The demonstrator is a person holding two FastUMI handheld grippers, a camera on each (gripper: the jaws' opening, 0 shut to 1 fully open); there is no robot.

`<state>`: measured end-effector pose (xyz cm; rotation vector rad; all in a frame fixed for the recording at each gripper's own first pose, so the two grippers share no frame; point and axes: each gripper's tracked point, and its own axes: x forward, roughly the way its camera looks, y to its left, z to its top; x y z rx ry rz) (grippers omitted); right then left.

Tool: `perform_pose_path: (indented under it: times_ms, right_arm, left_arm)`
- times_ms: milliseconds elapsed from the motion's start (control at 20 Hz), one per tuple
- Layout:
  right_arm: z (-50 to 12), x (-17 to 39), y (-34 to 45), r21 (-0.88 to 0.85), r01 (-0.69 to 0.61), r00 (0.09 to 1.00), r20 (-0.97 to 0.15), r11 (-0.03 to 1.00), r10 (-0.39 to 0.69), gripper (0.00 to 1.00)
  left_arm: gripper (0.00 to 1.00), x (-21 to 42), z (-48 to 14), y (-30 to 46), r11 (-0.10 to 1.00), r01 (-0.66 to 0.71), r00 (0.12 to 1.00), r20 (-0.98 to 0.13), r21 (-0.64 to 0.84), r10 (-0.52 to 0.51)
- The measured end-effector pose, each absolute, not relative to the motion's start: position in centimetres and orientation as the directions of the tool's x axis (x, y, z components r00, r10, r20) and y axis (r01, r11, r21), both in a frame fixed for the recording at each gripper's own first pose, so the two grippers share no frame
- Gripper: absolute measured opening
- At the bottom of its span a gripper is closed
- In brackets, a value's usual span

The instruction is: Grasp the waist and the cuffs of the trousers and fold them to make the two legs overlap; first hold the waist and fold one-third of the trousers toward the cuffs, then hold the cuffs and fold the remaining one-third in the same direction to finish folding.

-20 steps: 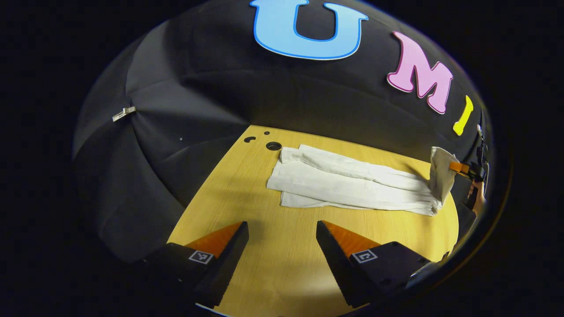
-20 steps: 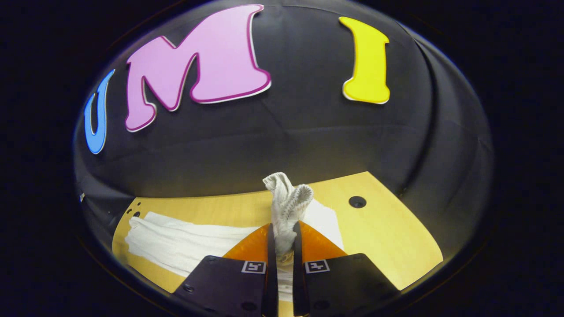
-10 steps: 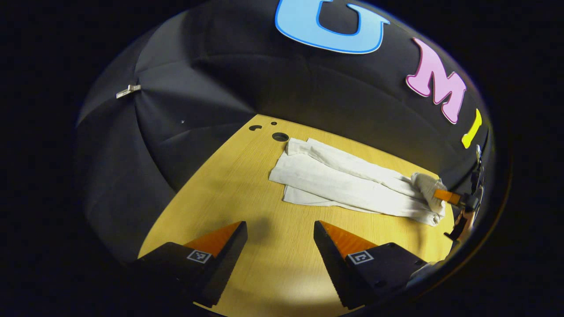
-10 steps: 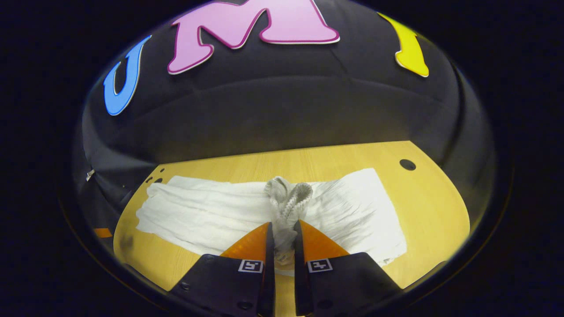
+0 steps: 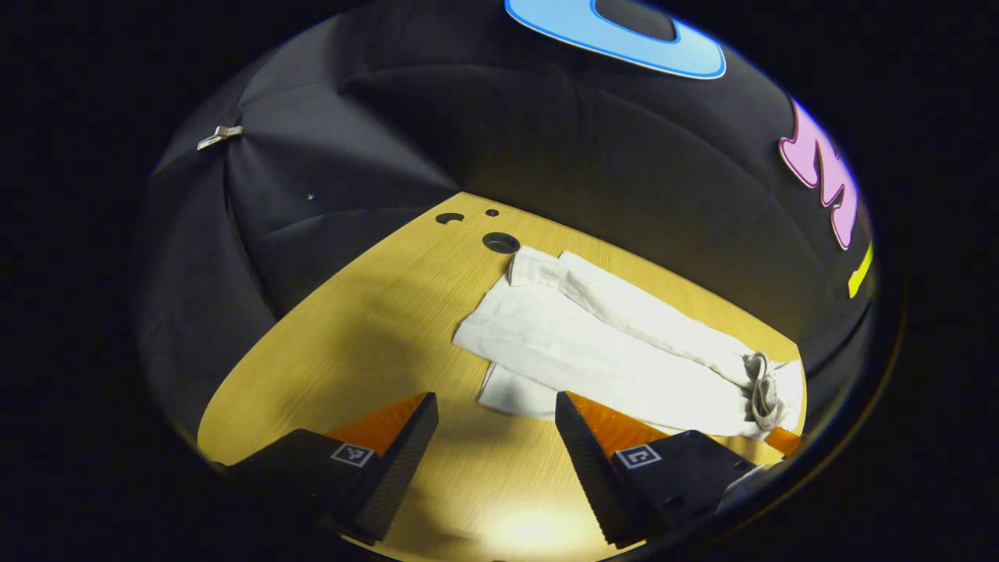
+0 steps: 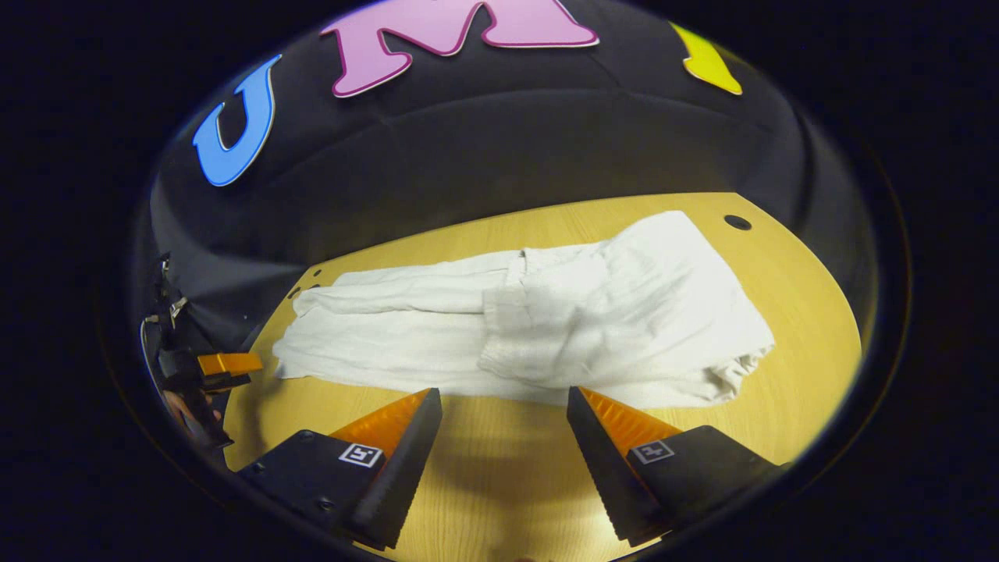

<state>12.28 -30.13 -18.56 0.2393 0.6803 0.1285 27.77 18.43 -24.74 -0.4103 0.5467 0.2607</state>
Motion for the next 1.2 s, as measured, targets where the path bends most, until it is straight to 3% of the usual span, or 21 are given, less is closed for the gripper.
perform_pose_path:
  times_ms: [200, 250, 400, 600, 650, 700, 800, 1000, 1050, 1100, 1150, 1200]
  right_arm:
    - [-17.5, 7.5, -33.2, 0.234, -0.004, 0.767, -0.623, 0.972, 0.153, 0.99]
    - [-17.3, 6.2, -33.8, 0.232, 0.005, 0.762, -0.63, 0.973, 0.147, 0.99]
    - [-17.0, 2.3, -35.2, 0.231, 0.027, 0.743, -0.655, 0.973, 0.135, 0.99]
    - [-17.3, -1.3, -36.8, 0.213, 0.05, 0.708, -0.696, 0.976, 0.116, 0.99]
    - [-17.2, -2.2, -37.2, 0.207, 0.062, 0.7, -0.707, 0.976, 0.106, 0.99]
    - [-17.2, -3.5, -37.1, 0.219, 0.064, 0.683, -0.721, 0.974, 0.117, 0.99]
    - [-17.1, -6.2, -36.6, 0.242, 0.052, 0.653, -0.742, 0.969, 0.15, 0.99]
    - [-16.4, -9.0, -37.3, 0.229, 0.085, 0.659, -0.743, 0.97, 0.117, 0.99]
    - [-16.2, -9.4, -37.2, 0.231, 0.086, 0.661, -0.741, 0.969, 0.118, 0.99]
    - [-15.9, -9.6, -37.1, 0.236, 0.086, 0.662, -0.74, 0.968, 0.122, 0.99]
    - [-15.6, -9.8, -36.8, 0.246, 0.088, 0.663, -0.738, 0.965, 0.127, 0.99]
    - [-15.2, -9.8, -36.7, 0.259, 0.095, 0.667, -0.733, 0.961, 0.131, 0.99]
  left_arm:
    - [0.92, 30.8, -25.3, 18.6, 0.879, -0.363, 0.825, -0.545, -0.309, 0.149]
    - [0.96, 31.3, -25.7, 18.4, 0.875, -0.37, 0.821, -0.55, -0.313, 0.15]
    - [0.96, 33.0, -26.7, 17.7, 0.865, -0.385, 0.81, -0.566, -0.321, 0.151]
    - [0.97, 33.9, -27.4, 17.4, 0.895, -0.395, 0.79, -0.573, -0.206, 0.217]
    - [0.98, 34.0, -28.1, 17.1, 0.923, -0.368, 0.766, -0.599, -0.112, 0.233]
    - [0.96, 34.6, -27.8, 16.2, 0.938, -0.33, 0.781, -0.589, -0.107, 0.207]
    - [0.78, 34.5, -27.8, 16.0, 0.938, -0.327, 0.779, -0.594, -0.111, 0.201]
    - [0.76, 34.4, -28.0, 15.7, 0.952, -0.287, 0.778, -0.606, -0.107, 0.167]
    - [0.7, 34.5, -27.9, 15.3, 0.957, -0.27, 0.783, -0.603, -0.106, 0.154]
    - [0.55, 34.5, -27.9, 15.0, 0.961, -0.257, 0.786, -0.601, -0.103, 0.146]
    - [0.51, 34.6, -27.7, 14.5, 0.965, -0.24, 0.794, -0.594, -0.103, 0.134]
    - [0.35, 34.5, -27.8, 14.3, 0.966, -0.237, 0.794, -0.593, -0.102, 0.132]
